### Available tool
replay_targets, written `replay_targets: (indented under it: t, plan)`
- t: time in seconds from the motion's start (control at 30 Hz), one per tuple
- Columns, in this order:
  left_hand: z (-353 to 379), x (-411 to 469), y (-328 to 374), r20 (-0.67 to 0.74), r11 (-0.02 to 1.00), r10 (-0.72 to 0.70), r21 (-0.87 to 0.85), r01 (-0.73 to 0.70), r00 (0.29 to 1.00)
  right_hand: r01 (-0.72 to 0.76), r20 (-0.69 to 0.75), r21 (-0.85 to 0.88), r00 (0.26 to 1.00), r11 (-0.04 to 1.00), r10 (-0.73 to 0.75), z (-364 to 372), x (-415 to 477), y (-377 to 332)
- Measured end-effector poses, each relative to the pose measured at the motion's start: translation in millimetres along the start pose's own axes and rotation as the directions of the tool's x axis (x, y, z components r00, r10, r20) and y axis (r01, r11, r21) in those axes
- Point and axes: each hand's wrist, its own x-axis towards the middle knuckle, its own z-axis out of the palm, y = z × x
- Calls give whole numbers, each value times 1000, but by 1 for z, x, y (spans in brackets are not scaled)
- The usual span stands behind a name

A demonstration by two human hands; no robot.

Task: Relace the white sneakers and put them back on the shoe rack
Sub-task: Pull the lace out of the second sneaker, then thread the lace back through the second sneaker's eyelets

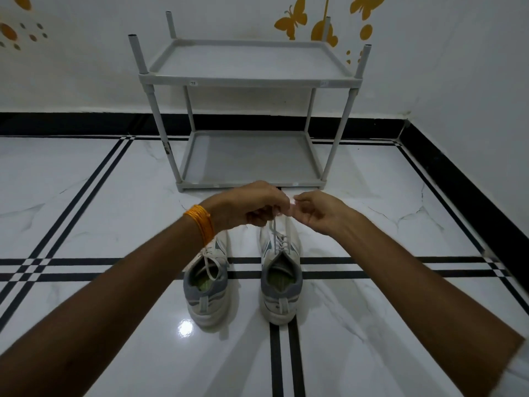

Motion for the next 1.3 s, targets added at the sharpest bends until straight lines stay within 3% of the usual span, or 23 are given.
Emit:
replay_targets:
  t: [0.07, 0.13, 0.17, 0.2, 0.27, 0.37, 0.47, 0.6, 0.73, 0.8, 0.87, 1.03, 1.13, 1.17, 1.2, 1.23, 1.3]
  plan:
    - [-2, 0, -1, 39, 985, -76, -150, 81, 996, 135, -85, -391, 980, 911, -181, 2, -6, 5]
    - [-2, 2, -1, -16, 953, -88, -293, 80, 996, 334, -69, -689, 853, 643, -517, 7, -16, 7]
    - [-2, 3, -1, -52, 940, -94, -335, 71, 994, 421, -18, -695, 800, 582, -600, 12, -25, 5]
    - [-3, 4, 0, -84, 928, -104, -367, 66, 991, 494, 51, -641, 791, 587, -610, 16, -34, 1]
    - [-4, 5, 2, -142, 914, -117, -403, 50, 983, 532, 191, -604, 820, 594, -540, 22, -50, -8]
    - [-3, 5, 1, -197, 935, -97, -355, 21, 976, 481, 293, -750, 857, 453, -424, 20, -56, -15]
    - [1, 3, -1, -268, 964, -61, -264, -12, 962, 464, 272, -711, 874, 528, -402, 15, -50, -17]
    - [-3, 2, -14, -453, 999, 44, 34, -32, 890, 437, 154, -716, 860, 545, -487, -7, -36, -24]
    - [-24, 1, -45, -568, 969, 88, 241, 63, 818, 254, -17, -918, 741, 304, -671, -64, -1, -25]
    - [-37, -3, -69, -652, 875, 151, 438, 207, 743, 118, -81, -964, 725, 239, -684, -96, 15, -12]
    - [-49, -9, -96, -682, 790, 142, 515, 332, 718, 8, -127, -981, 733, 196, -669, -123, 25, 8]
    - [-42, -18, -148, -648, 567, 88, 657, 497, 757, -194, -188, -980, 804, 51, -565, -157, 37, 55]
    - [-23, -13, -137, -602, 370, 153, 770, 520, 783, -327, -196, -927, 839, -183, -507, -145, 32, 61]
    - [-17, -8, -128, -589, 334, 202, 792, 511, 782, -306, -154, -925, 844, -225, -514, -135, 30, 59]
    - [-10, -1, -121, -567, 330, 261, 813, 480, 781, -236, -92, -947, 850, -218, -519, -124, 29, 58]
    - [-2, 6, -113, -528, 347, 302, 836, 425, 793, -112, -23, -983, 863, -148, -505, -110, 28, 56]
    - [16, 20, -105, -419, 477, 306, 845, 243, 855, 129, 57, -978, 920, 164, -388, -77, 21, 58]
